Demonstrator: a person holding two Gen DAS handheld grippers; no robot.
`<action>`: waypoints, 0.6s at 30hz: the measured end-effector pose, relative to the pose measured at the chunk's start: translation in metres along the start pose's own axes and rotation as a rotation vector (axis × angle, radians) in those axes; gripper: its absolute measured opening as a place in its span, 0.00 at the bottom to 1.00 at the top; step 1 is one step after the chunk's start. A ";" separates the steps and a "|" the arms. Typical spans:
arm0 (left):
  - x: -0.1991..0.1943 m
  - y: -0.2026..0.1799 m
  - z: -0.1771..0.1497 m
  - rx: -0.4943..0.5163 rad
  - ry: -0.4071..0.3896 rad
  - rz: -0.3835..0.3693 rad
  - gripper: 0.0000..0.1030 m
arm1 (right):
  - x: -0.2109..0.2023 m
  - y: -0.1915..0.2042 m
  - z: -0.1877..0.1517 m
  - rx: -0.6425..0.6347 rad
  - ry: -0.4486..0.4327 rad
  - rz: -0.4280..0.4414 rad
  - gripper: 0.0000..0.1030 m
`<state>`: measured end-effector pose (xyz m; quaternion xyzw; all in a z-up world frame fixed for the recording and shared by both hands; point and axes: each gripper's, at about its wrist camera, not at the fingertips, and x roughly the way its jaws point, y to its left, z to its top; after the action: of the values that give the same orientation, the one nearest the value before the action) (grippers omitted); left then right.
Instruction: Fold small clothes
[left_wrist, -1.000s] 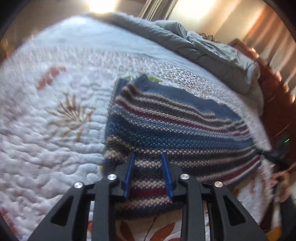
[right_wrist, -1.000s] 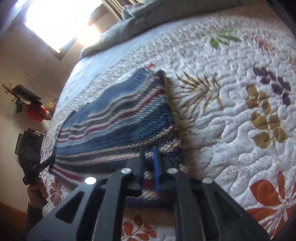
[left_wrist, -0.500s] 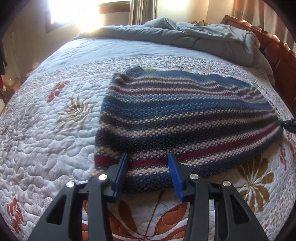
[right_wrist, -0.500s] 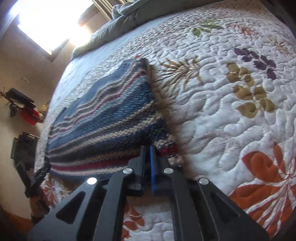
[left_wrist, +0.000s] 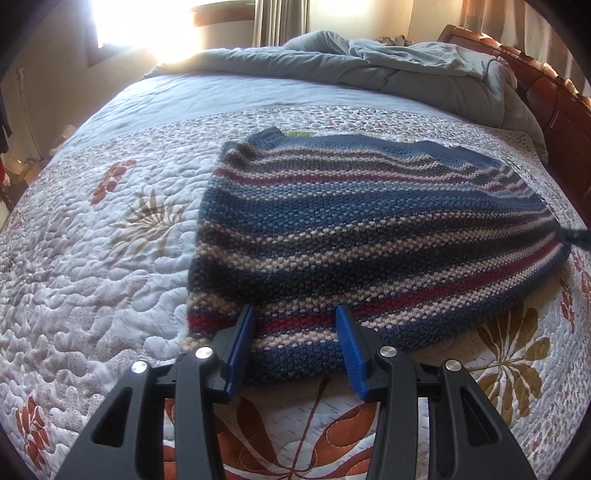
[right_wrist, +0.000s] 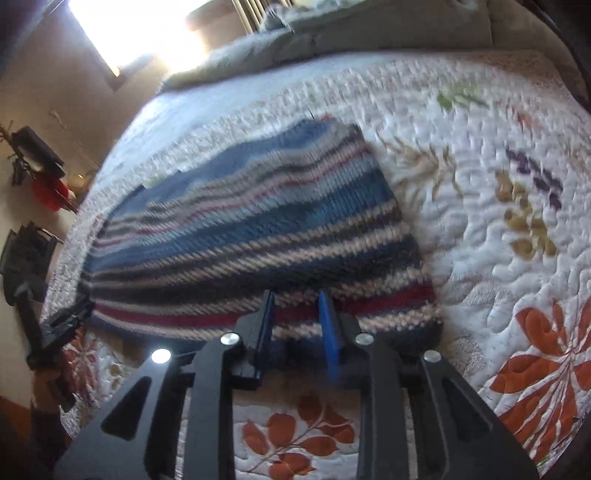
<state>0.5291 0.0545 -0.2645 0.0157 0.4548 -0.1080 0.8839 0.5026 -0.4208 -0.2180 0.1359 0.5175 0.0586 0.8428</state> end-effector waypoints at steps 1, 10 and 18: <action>-0.001 0.002 0.000 -0.006 0.008 -0.011 0.45 | 0.005 -0.005 -0.001 0.011 0.016 -0.006 0.14; -0.053 0.052 0.021 -0.053 -0.002 -0.024 0.74 | -0.040 0.039 -0.007 -0.039 -0.104 0.036 0.26; -0.017 0.111 0.091 -0.241 0.112 -0.232 0.82 | 0.042 0.198 -0.034 -0.302 -0.006 0.180 0.26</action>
<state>0.6147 0.1540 -0.2053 -0.1368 0.5119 -0.1529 0.8342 0.4998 -0.2157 -0.2113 0.0538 0.4861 0.2103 0.8465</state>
